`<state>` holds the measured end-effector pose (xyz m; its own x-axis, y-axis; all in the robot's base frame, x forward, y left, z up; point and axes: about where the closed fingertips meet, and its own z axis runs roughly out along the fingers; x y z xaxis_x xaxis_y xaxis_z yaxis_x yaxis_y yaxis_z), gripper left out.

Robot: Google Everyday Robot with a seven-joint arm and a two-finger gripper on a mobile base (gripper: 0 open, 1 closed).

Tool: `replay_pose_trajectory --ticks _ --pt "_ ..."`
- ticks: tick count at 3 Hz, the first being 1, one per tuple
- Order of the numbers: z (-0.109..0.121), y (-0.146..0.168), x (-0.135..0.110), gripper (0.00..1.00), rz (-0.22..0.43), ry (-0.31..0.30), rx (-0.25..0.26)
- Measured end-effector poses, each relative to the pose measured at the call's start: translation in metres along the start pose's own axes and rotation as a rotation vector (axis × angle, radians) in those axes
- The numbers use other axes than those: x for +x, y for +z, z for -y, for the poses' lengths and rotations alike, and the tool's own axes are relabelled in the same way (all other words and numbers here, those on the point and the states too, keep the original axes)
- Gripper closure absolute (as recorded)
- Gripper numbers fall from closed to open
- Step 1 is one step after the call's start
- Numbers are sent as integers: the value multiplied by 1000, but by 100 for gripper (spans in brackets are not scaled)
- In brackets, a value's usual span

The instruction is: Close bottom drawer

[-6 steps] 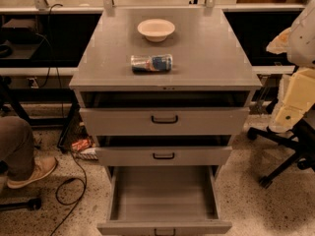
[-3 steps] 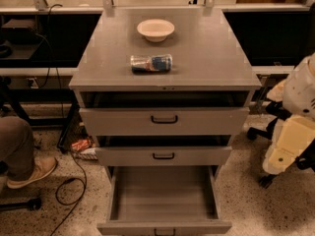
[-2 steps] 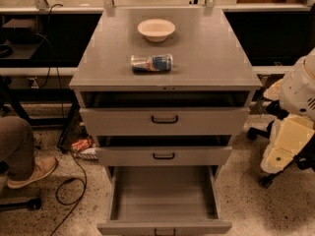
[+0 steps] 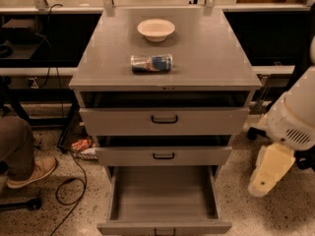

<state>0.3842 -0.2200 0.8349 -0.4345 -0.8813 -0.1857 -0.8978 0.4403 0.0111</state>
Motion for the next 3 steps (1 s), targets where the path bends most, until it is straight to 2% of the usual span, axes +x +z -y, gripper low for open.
replay_pose_trajectory --ticks 1,2,3 --pt "-32 113 22 0 -16 167 -123" --pt "-48 181 26 0 8 247 -172" --pt "-45 183 25 0 19 247 -157"
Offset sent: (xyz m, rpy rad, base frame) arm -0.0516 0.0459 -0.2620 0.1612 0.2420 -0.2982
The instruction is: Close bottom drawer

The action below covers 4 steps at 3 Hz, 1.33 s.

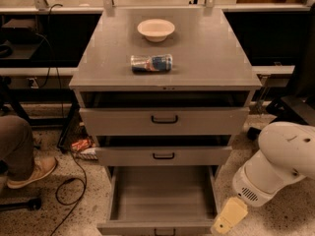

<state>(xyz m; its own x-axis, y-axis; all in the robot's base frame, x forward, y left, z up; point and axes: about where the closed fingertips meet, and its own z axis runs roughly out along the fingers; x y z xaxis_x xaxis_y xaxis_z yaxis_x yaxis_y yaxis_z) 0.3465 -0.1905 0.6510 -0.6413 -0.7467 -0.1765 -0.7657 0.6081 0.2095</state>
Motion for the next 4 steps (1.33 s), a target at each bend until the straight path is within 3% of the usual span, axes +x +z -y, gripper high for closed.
replay_pose_trajectory --ticks 1,2,3,4 --pt "5 27 13 0 3 64 -49" --pt "22 116 39 0 21 182 -176" --pt "33 174 54 0 48 246 -235" --pt "110 232 55 0 57 154 -126"
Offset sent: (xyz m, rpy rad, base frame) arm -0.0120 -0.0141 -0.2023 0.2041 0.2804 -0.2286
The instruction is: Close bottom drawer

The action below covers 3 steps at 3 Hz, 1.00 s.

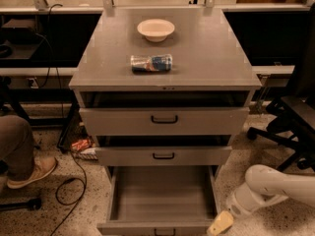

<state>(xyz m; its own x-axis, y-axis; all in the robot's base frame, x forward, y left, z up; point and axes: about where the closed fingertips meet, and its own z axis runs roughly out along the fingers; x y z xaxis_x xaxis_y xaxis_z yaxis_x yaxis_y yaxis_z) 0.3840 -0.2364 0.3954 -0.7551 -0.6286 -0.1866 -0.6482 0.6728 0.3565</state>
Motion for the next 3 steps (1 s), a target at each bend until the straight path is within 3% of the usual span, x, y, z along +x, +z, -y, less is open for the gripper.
replay_pose_trajectory --ticks 1,3 --pt "80 16 7 0 6 -32 134" --pt "75 14 9 0 10 -45 135"
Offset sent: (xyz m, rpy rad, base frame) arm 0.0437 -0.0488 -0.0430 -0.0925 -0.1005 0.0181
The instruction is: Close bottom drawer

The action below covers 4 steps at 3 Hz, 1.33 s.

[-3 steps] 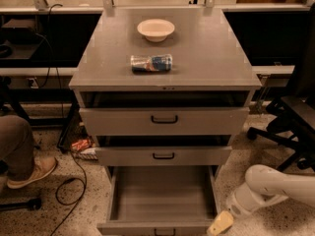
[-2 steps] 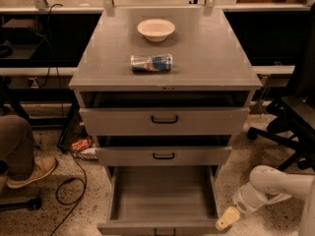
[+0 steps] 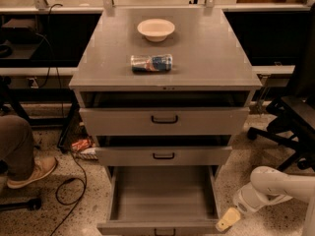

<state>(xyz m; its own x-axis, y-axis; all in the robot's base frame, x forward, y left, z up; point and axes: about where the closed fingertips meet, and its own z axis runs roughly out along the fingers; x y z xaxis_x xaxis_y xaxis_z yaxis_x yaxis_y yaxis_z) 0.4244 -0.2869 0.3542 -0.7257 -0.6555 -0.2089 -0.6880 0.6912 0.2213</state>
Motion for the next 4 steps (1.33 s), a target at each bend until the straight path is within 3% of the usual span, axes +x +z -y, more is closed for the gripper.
replay_pose_trajectory --ticks 1,2,4 --pt "1 28 22 18 -47 33 -33" --pt "7 70 47 47 -116 72 -73" --pt "5 108 60 94 -153 74 -88"
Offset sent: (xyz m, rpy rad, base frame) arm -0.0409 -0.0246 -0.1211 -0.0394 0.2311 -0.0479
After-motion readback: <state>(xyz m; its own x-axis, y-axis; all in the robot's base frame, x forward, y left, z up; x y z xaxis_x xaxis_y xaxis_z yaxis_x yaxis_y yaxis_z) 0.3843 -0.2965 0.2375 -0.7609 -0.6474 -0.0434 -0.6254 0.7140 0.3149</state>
